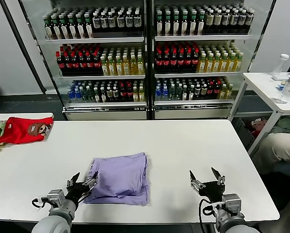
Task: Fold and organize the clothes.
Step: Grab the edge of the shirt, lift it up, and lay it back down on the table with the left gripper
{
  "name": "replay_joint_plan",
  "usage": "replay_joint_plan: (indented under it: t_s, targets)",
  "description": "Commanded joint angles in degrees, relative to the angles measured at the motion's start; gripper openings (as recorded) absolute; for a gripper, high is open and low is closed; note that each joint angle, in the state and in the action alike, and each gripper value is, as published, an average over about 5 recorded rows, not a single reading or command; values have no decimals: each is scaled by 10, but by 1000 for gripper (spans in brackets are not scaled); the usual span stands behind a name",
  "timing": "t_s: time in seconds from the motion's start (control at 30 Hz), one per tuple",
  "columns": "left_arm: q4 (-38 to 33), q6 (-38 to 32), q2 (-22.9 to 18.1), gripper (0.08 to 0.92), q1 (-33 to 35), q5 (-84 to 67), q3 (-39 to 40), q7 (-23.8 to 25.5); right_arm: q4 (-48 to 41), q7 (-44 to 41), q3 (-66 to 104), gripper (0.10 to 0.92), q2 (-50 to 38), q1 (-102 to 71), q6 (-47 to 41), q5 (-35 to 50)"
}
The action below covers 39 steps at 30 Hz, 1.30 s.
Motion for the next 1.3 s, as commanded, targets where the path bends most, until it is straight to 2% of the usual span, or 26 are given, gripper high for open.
replay_joint_plan:
  t_s: [0.03, 0.17, 0.6, 0.7, 0.8, 0.9, 1.03, 1.17, 1.3]
  targets:
    - [23, 15, 1, 810, 8, -23, -2, 6, -4, 0, -2, 823, 1, 4, 0, -1]
    - [29, 15, -1, 727, 3, -36, 2, 10, -5, 0, -4, 823, 1, 5, -1, -2]
    - [24, 16, -11, 347, 1, -37, 8, 13, -7, -1, -7, 823, 1, 6, -1, -2]
    - [5, 7, -10, 261, 5, 4, 1, 11, -7, -1, -8, 823, 1, 6, -1, -3]
    - [-44, 9, 1, 175, 15, 24, -30, 10, -6, -1, -6, 823, 0, 6, -1, -3]
    - [-91, 25, 23, 116, 20, 5, -97, 11, -6, -1, -6, 823, -1, 7, 0, -3]
    - [-108, 58, 68, 106, 25, -59, -215, 25, -7, -2, -8, 823, -1, 7, 0, -3]
    - [-73, 67, 133, 106, 31, -99, -310, 50, -6, -2, -8, 823, -2, 7, 0, -3]
    - [-14, 67, 204, 106, 37, -113, -373, 78, -5, -3, -3, 823, -5, 8, 1, -1]
